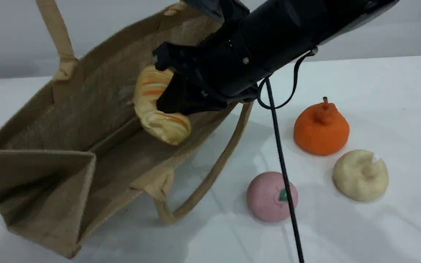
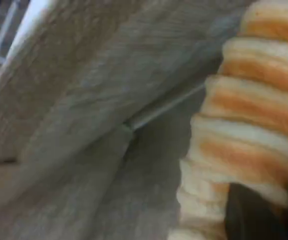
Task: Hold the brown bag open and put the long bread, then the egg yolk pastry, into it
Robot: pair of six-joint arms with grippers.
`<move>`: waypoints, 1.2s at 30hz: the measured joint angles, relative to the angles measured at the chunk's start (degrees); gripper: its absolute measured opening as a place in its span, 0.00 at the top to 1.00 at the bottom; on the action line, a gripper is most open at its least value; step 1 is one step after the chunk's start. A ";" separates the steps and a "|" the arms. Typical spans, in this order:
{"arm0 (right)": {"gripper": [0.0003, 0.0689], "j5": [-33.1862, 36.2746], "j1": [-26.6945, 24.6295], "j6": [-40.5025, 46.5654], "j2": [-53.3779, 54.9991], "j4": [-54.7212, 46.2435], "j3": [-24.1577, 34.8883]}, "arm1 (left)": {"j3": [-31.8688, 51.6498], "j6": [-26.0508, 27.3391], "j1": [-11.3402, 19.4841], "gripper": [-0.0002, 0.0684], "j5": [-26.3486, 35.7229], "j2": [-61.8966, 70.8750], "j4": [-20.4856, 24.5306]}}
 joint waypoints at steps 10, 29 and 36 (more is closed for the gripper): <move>0.90 0.72 0.00 0.51 0.26 1.01 -1.75 | 0.00 0.11 0.00 0.87 0.00 0.18 -0.06; 0.22 12.56 -6.79 9.78 -7.89 -16.74 -2.09 | 0.00 0.56 0.00 0.87 0.11 0.18 -1.11; 0.30 19.78 -16.91 26.28 -11.98 -39.34 -1.66 | 0.00 0.56 0.00 0.87 0.11 0.18 -1.05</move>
